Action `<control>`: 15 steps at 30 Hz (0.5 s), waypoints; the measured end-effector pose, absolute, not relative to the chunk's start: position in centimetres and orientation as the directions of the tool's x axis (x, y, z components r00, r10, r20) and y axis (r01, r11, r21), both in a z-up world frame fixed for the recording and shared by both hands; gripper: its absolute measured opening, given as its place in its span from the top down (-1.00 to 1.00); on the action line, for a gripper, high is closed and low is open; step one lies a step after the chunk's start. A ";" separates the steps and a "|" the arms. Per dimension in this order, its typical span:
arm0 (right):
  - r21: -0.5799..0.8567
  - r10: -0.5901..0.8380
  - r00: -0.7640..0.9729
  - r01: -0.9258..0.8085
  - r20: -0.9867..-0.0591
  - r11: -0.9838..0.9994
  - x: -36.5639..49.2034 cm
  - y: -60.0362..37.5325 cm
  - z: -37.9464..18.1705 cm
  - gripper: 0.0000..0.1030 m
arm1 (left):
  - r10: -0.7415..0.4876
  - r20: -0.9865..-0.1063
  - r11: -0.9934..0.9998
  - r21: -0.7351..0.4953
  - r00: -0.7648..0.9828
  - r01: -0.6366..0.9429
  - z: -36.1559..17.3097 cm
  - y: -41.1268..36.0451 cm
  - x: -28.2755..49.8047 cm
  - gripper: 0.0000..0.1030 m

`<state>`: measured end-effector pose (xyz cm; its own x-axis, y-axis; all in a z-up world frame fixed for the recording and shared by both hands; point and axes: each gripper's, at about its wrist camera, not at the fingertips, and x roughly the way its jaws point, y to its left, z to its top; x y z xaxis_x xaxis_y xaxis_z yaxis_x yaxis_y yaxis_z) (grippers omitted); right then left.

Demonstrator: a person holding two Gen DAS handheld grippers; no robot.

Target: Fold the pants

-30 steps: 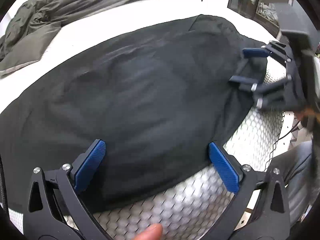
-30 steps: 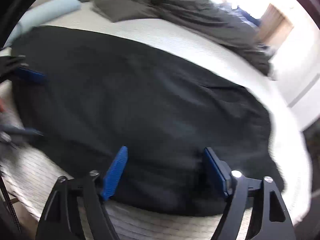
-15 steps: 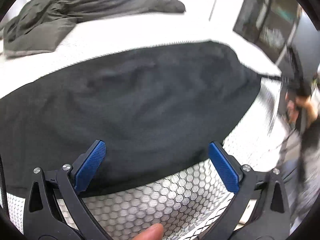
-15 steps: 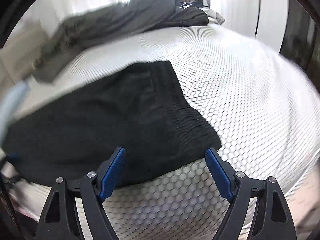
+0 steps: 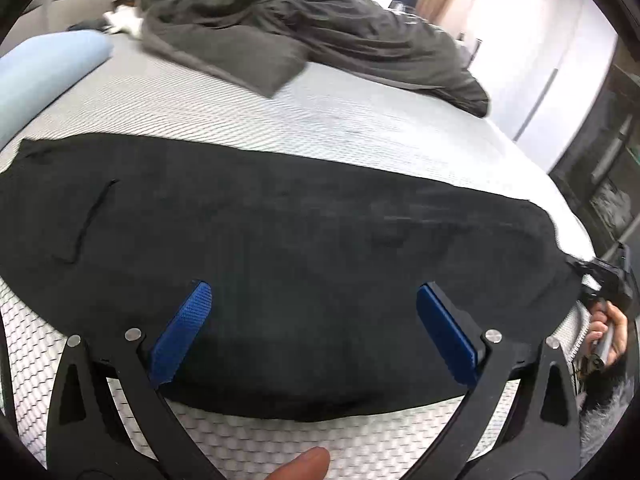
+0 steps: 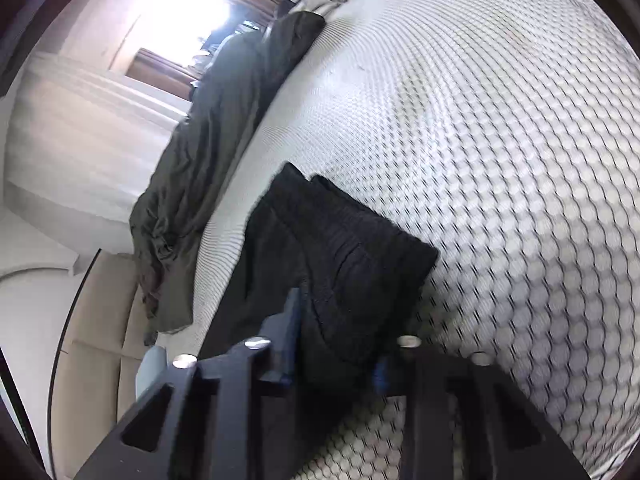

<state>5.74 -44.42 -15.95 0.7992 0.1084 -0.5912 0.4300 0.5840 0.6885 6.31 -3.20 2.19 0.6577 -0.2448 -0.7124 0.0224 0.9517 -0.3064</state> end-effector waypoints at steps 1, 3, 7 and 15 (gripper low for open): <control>0.674 0.087 0.800 0.435 -0.593 0.597 5.9 -44.8 -15.2 0.64 | -0.239 -0.717 0.952 -0.304 0.655 0.015 2.0 -2.8 6.3 -0.98; 0.631 0.038 0.783 0.470 -0.621 0.617 6.5 -45.4 -14.0 0.64 | -0.222 -0.722 0.955 -0.298 0.655 -0.005 1.7 -2.0 6.1 -0.97; 0.482 -0.079 0.686 0.584 -0.724 0.654 3.3 -44.3 -12.9 0.12 | -0.192 -0.729 0.964 -0.264 0.657 -0.011 1.4 -1.6 6.0 -0.97; 0.325 -0.187 0.753 0.476 -0.631 0.817 0.0 -36.6 -5.2 -0.22 | -0.210 -0.746 0.977 -0.179 0.632 0.113 1.5 -7.2 7.5 -0.98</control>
